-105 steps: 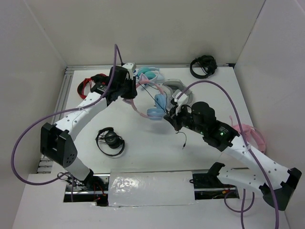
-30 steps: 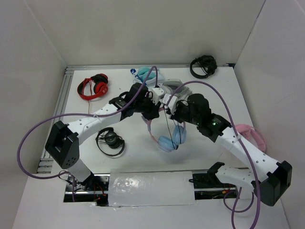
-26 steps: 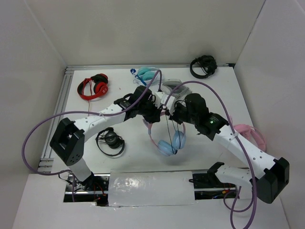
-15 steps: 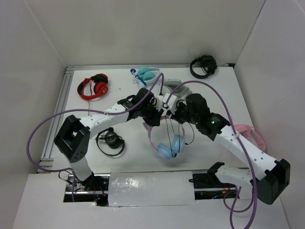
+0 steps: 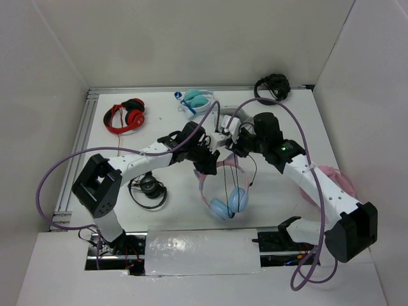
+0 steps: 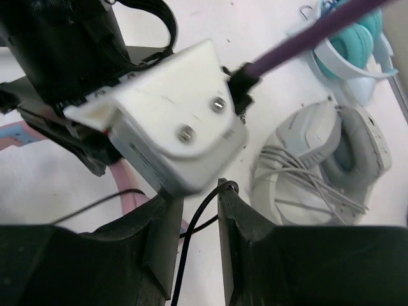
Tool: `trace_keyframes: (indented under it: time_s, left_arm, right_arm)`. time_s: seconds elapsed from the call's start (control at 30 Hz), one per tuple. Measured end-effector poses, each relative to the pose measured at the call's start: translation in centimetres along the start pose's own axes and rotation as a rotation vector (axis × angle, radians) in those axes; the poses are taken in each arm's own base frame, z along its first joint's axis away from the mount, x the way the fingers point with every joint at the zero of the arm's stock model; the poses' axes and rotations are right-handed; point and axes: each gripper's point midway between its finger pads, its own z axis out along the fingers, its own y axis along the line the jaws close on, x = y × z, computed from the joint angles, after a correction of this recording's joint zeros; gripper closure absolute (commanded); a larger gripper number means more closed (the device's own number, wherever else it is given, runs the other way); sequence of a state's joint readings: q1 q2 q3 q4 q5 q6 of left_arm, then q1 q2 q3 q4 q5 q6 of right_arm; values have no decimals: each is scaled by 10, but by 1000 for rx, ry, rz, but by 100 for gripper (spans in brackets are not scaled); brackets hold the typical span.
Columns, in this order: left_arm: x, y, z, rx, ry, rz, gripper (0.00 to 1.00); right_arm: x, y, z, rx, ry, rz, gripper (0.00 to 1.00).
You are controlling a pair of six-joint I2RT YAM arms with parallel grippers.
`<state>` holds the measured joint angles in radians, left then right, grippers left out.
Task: Wrap the headphones
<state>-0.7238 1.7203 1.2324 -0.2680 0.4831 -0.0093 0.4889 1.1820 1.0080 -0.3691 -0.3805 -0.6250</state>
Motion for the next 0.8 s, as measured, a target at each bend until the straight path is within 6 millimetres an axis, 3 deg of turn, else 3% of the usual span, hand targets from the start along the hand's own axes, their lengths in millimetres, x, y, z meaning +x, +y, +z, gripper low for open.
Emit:
trace_keyframes:
  time_s: [0.23, 0.4, 0.53, 0.57, 0.63, 0.8]
  left_arm:
    - [7, -18, -8, 70, -29, 33, 100]
    - [-5, -37, -19, 133, -84, 95, 100]
    - [-9, -44, -20, 153, -99, 114, 100]
    - [-9, -45, -20, 154, -97, 115, 100]
    - [-8, -46, -20, 155, -95, 116, 100]
    - [-12, -50, -24, 134, -106, 129, 100]
  right_arm:
    - [4, -8, -13, -175, -147, 55, 56]
    - [12, -8, -12, -337, -220, 127, 56]
    - [16, 2, -5, -453, -262, 171, 68]
    - [16, 5, -4, -474, -270, 183, 77]
    - [19, 10, -1, -505, -278, 210, 84]
    - [29, 8, 6, -493, -245, 305, 86]
